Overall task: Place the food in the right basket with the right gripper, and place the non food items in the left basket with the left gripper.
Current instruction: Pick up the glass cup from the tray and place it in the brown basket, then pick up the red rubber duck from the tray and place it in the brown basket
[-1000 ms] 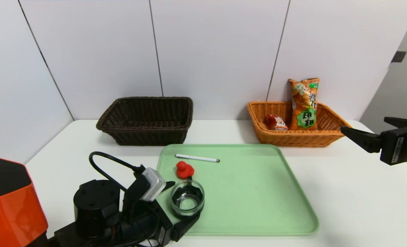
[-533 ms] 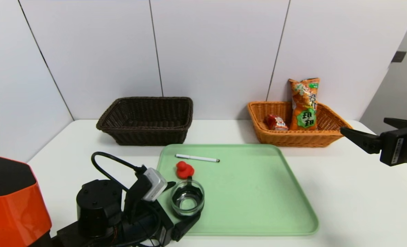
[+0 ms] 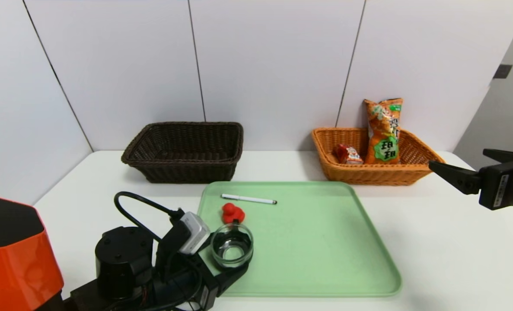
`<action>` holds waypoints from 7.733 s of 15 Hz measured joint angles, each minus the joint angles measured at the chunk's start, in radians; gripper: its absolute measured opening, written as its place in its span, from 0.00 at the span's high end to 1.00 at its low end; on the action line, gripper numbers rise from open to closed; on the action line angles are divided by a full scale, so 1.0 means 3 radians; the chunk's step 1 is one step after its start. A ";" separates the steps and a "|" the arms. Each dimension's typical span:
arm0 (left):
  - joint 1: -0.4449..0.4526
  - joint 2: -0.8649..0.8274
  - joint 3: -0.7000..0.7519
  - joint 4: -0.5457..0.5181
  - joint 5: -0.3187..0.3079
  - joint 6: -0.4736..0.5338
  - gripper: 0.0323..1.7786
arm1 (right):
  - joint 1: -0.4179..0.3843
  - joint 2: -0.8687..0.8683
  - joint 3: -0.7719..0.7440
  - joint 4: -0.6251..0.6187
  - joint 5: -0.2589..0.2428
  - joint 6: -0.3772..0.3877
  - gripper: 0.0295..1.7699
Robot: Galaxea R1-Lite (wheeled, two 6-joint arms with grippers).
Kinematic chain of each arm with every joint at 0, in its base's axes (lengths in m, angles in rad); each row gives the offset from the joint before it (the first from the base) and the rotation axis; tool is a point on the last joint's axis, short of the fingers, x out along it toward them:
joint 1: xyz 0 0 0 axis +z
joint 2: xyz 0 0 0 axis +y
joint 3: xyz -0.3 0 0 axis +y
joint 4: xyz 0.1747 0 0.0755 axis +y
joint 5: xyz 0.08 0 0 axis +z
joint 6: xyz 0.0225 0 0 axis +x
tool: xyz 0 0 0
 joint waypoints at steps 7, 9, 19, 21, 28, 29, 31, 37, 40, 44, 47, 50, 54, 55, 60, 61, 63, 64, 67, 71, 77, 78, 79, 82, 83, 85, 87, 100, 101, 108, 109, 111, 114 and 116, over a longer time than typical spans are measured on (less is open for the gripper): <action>-0.0017 -0.0663 -0.0167 -0.0006 0.0082 0.0006 0.32 | 0.0000 -0.0008 0.0110 -0.0021 0.0023 -0.0004 0.04; 0.0031 -0.0798 -0.0314 -0.0004 0.0128 0.0021 0.33 | 0.0001 -0.0009 0.0121 -0.0021 0.0024 -0.0001 0.04; 0.1304 -0.0688 -0.2308 0.1601 -0.0311 0.0069 0.33 | 0.0005 -0.0021 0.0167 -0.0045 0.0028 -0.0004 0.04; 0.1474 -0.0420 -0.2540 0.1706 -0.0377 0.0087 0.33 | 0.0005 -0.0033 0.0168 -0.0047 0.0025 -0.0004 0.04; 0.1774 0.0287 -0.3213 0.2244 -0.0396 0.0245 0.33 | 0.0010 -0.0115 0.0271 -0.0045 0.0012 0.0004 0.04; 0.1799 0.0324 -0.3275 0.2350 -0.0396 0.0312 0.33 | 0.0010 -0.0129 0.0291 -0.0045 0.0012 0.0005 0.04; 0.1843 0.0360 -0.3331 0.2438 -0.0395 0.0374 0.33 | 0.0012 -0.0149 0.0327 -0.0045 0.0013 0.0007 0.04; 0.1902 0.0335 -0.3484 0.2616 -0.0388 0.0413 0.33 | 0.0033 -0.0208 0.0428 -0.0045 0.0011 0.0011 0.04; 0.1925 0.0231 -0.3684 0.2996 -0.0389 0.0582 0.33 | 0.0035 -0.0252 0.0457 -0.0045 0.0011 0.0013 0.04; 0.1953 0.0060 -0.3995 0.3924 -0.0330 0.0796 0.33 | 0.0038 -0.0293 0.0495 -0.0042 0.0011 0.0011 0.04; 0.1957 0.0057 -0.4423 0.4516 -0.0206 0.0819 0.33 | 0.0048 -0.0311 0.0518 -0.0043 0.0015 0.0011 0.04; 0.1952 0.0165 -0.4689 0.4811 -0.0183 0.0828 0.33 | 0.0048 -0.0317 0.0530 -0.0045 0.0015 0.0026 0.04; 0.1952 0.0323 -0.4702 0.4805 -0.0113 0.0829 0.33 | 0.0048 -0.0314 0.0529 -0.0043 0.0053 0.0081 0.04; 0.1952 0.0360 -0.4701 0.4804 -0.0109 0.0829 0.33 | 0.0047 -0.0312 0.0542 -0.0045 0.0053 0.0081 0.04; 0.1953 0.0497 -0.4705 0.4804 -0.0091 0.0944 0.33 | 0.0050 -0.0275 0.0572 -0.0045 0.0106 0.0093 0.04; 0.1953 0.0523 -0.4713 0.4802 -0.0051 0.0946 0.33 | 0.0050 -0.0271 0.0579 -0.0045 0.0111 0.0128 0.04; 0.1954 0.0576 -0.4718 0.4799 0.0003 0.0949 0.33 | 0.0050 -0.0266 0.0596 -0.0045 0.0111 0.0154 0.04; 0.1953 0.0600 -0.4718 0.4797 0.0010 0.0986 0.33 | 0.0050 -0.0266 0.0608 -0.0045 0.0109 0.0154 0.04; 0.1953 0.0655 -0.4718 0.4797 0.0112 0.1124 0.33 | 0.0050 -0.0264 0.0620 -0.0045 0.0109 0.0154 0.04; 0.1954 0.0677 -0.4721 0.4796 0.0270 0.1194 0.33 | 0.0050 -0.0256 0.0620 -0.0045 0.0150 0.0152 0.04; 0.1953 0.0694 -0.4725 0.4792 0.0313 0.1193 0.27 | 0.0047 -0.0251 0.0620 -0.0045 0.0160 0.0152 0.04; 0.1953 0.0698 -0.4726 0.4745 0.0311 0.1189 0.24 | 0.0047 -0.0251 0.0621 -0.0045 0.0160 0.0154 0.04; 0.1952 0.0703 -0.4726 0.4661 0.0308 0.1189 0.22 | 0.0047 -0.0250 0.0621 -0.0045 0.0160 0.0154 0.04; 0.1954 0.0690 -0.4699 0.4577 0.0306 0.1196 0.16 | 0.0049 -0.0242 0.0623 -0.0045 0.0178 0.0152 0.04; 0.1954 0.0672 -0.4699 0.4598 0.0306 0.1199 0.15 | 0.0049 -0.0242 0.0623 -0.0045 0.0178 0.0152 0.04; 0.1952 0.0623 -0.4755 0.4655 0.0301 0.1199 0.13 | 0.0047 -0.0242 0.0623 -0.0045 0.0181 0.0152 0.04; 0.1957 0.0544 -0.4877 0.4667 0.0300 0.1198 0.11 | 0.0048 -0.0242 0.0623 -0.0045 0.0178 0.0152 0.04; 0.1480 -0.0550 -0.2332 0.1852 0.0276 0.0113 0.06 | 0.0045 -0.0258 0.0734 -0.0052 0.0178 0.0118 0.04; 0.1343 -0.0633 -0.2091 0.1591 0.0280 0.0064 0.06 | 0.0045 -0.0258 0.0740 -0.0052 0.0179 0.0113 0.03; 0.0923 -0.1037 -0.1317 0.1466 0.0084 0.0075 0.05 | 0.0047 -0.0261 0.0750 -0.0045 0.0170 0.0114 0.03; 0.0921 -0.1056 -0.1365 0.1650 -0.0018 0.0154 0.05 | 0.0047 -0.0261 0.0757 -0.0047 0.0165 0.0109 0.03; 0.0923 -0.1113 -0.1611 0.2192 -0.0178 0.0409 0.05 | 0.0047 -0.0262 0.0767 -0.0045 0.0157 0.0113 0.03; 0.0928 -0.1233 -0.2077 0.3390 -0.0279 0.0776 0.05 | 0.0047 -0.0277 0.0779 -0.0047 0.0153 0.0111 0.03; 0.0924 -0.1279 -0.2477 0.4335 -0.0324 0.1067 0.05 | 0.0047 -0.0293 0.0794 -0.0040 0.0157 0.0111 0.03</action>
